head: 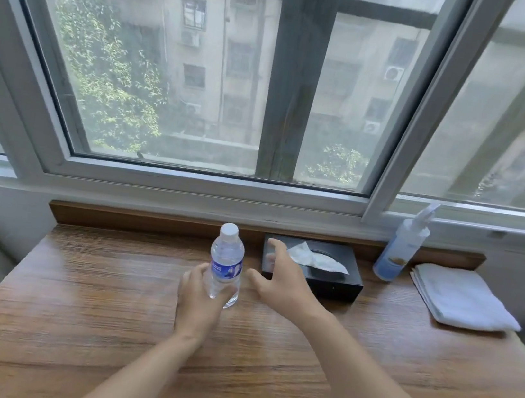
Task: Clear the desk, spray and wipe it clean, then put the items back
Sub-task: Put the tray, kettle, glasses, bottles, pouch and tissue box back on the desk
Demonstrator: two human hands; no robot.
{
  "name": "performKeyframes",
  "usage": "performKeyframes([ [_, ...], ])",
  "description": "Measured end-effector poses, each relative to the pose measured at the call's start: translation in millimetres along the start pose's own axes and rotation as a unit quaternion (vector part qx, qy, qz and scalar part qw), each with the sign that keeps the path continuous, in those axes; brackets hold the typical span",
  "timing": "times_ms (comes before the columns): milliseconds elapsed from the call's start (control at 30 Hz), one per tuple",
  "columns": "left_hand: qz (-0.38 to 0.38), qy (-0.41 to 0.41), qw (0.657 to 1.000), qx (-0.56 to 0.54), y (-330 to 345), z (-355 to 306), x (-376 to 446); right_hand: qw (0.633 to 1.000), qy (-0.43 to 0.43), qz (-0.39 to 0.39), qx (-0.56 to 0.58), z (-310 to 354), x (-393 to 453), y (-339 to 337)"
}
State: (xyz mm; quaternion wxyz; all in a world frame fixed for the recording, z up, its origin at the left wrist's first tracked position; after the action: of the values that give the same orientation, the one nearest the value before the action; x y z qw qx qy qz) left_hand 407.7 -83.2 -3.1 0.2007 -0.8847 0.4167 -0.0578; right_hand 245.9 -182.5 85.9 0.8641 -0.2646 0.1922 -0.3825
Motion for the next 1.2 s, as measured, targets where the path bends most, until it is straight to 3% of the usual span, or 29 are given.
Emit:
performKeyframes([
  [100, -0.086, -0.021, 0.990, -0.113, 9.1, 1.3, -39.9, 0.999, 0.034, -0.016, 0.006, -32.8, -31.5, -25.0],
  [167, -0.023, 0.011, 0.989, -0.147, 43.7, -19.1, -58.3, 0.997, 0.060, -0.039, 0.002, -58.0, -53.6, -44.6],
  [333, 0.201, 0.063, 0.972, -0.106, 153.7, -75.9, -91.3, 0.989, 0.112, -0.095, -0.017, -119.1, -117.2, -99.5],
  [633, 0.388, 0.132, 0.912, -0.010, 333.3, -149.4, -187.6, 0.962, 0.207, -0.176, -0.005, -256.5, -262.9, -203.0],
  [900, 0.479, 0.175, 0.860, 0.030, 496.7, -208.9, -299.9, 0.942, 0.262, -0.209, 0.018, -380.4, -399.9, -303.7],
  [1200, 0.507, 0.178, 0.843, 0.027, 628.5, -253.1, -367.7, 0.911, 0.317, -0.262, 0.032, -479.1, -494.0, -387.3],
])
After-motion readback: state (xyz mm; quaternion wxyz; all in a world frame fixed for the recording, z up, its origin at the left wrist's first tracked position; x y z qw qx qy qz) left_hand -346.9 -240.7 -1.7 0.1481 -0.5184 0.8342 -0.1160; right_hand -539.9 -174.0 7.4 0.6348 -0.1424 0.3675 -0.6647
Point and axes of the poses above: each hand's wrist, its own x-axis towards the middle knuckle, its own y-axis out of the palm, z = x × y, the point moved 10 cm from there along x, towards the middle knuckle, and after that the axes turned 6 degrees about z, right-handed, at the moved point
